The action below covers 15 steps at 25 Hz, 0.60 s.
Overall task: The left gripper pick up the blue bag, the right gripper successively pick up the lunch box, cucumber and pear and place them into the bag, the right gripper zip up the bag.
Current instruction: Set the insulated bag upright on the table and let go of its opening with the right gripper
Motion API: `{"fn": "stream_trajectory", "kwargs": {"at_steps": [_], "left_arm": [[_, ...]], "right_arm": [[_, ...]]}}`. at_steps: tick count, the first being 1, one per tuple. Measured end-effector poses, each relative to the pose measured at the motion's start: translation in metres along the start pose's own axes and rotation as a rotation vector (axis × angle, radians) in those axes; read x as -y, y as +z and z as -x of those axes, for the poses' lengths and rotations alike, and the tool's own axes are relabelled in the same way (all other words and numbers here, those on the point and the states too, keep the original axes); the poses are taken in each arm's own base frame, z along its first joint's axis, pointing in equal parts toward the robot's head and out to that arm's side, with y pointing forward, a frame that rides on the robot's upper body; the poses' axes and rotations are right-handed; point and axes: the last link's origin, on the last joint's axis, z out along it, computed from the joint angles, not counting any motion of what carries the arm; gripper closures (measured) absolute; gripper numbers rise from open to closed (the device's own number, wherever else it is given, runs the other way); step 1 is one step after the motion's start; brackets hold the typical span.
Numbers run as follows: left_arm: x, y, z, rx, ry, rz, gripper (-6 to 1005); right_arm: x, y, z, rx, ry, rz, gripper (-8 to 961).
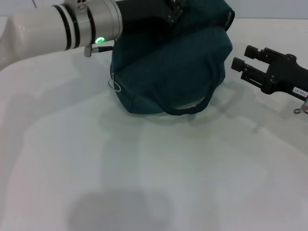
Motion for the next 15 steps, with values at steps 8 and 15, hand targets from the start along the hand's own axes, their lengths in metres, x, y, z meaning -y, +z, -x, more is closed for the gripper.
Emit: {"fn": "stream_trajectory", "kwargs": {"at_steps": [8, 15], "left_arm": [[0.000, -0.005, 0.001, -0.007, 0.010, -0.008, 951], [-0.001, -0.004, 0.000, -0.004, 0.023, -0.004, 952]], "right_arm": [[-0.020, 0.019, -0.010, -0.066, -0.010, 0.100, 466], [-0.018, 0.027, -0.020, -0.130, -0.009, 0.073, 471]]}}
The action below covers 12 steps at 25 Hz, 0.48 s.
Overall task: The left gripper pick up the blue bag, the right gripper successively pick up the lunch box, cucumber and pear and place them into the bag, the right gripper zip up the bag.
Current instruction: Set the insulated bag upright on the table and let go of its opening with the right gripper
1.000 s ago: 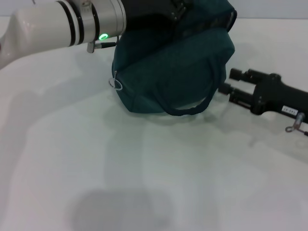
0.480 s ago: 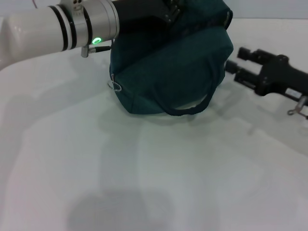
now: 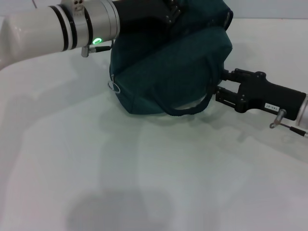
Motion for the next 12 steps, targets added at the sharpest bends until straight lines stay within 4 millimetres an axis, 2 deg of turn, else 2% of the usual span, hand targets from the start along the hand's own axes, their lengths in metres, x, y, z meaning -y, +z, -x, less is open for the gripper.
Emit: {"fn": "stream_trajectory", "kwargs": {"at_steps": [8, 12], "left_arm": [[-0.002, 0.001, 0.000, 0.001, 0.036, 0.007, 952], [-0.002, 0.001, 0.001, 0.003, 0.040, 0.006, 952]], "right_arm": [[0.003, 0.013, -0.001, -0.036, 0.004, -0.007, 478], [0.003, 0.012, 0.000, -0.021, -0.008, -0.014, 650]]}}
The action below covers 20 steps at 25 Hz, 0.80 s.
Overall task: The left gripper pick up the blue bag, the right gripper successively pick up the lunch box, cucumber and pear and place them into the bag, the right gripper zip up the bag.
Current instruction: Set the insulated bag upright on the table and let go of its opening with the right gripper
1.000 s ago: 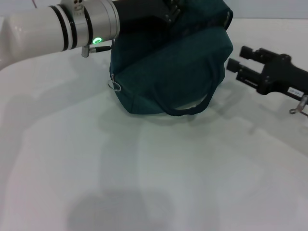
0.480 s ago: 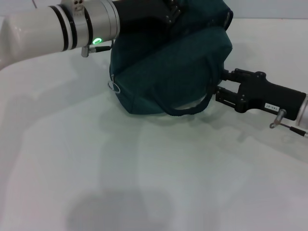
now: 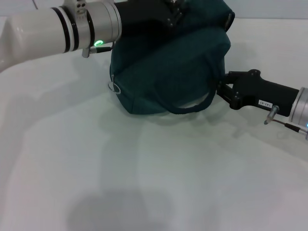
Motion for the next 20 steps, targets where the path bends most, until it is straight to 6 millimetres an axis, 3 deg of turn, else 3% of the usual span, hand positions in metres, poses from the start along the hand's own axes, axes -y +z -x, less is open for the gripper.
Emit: {"fn": "stream_trajectory", "kwargs": {"at_steps": [4, 14, 20], "left_arm": [[0.000, -0.001, 0.003, 0.005, -0.012, -0.006, 952], [0.004, -0.005, 0.005, -0.018, -0.072, -0.029, 951], [0.012, -0.016, 0.008, -0.046, -0.145, -0.057, 951]], "right_arm": [[0.002, -0.011, 0.000, 0.064, -0.035, -0.043, 867], [0.010, -0.043, 0.003, 0.213, -0.060, -0.156, 888], [0.028, -0.074, 0.025, 0.344, -0.035, -0.215, 889]]}}
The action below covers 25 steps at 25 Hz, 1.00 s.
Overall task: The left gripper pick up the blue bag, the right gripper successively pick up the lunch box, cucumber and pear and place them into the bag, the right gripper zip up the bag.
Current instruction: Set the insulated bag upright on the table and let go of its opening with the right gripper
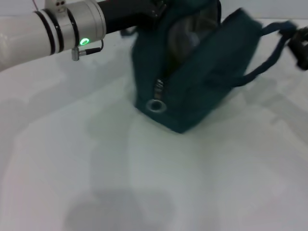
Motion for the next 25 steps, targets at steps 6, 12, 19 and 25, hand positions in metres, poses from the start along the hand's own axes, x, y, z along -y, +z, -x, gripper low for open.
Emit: {"fn": "stream_trajectory", "kwargs": {"at_steps": [6, 12, 19, 25], "left_arm": [[0.003, -0.014, 0.002, -0.034, -0.095, 0.025, 952], [-0.005, -0.034, 0.012, -0.081, -0.167, 0.140, 952], [-0.026, -0.049, 0.020, -0.100, -0.082, 0.319, 951], [-0.033, -0.052, 0.030, -0.126, -0.105, 0.312, 951]], "right_arm": [[0.032, -0.007, 0.022, 0.009, 0.044, -0.059, 889], [0.042, 0.009, 0.024, -0.031, 0.023, -0.093, 890], [0.037, 0.048, 0.020, -0.140, -0.015, -0.036, 889], [0.026, 0.073, 0.022, -0.155, -0.041, 0.018, 890]]}}
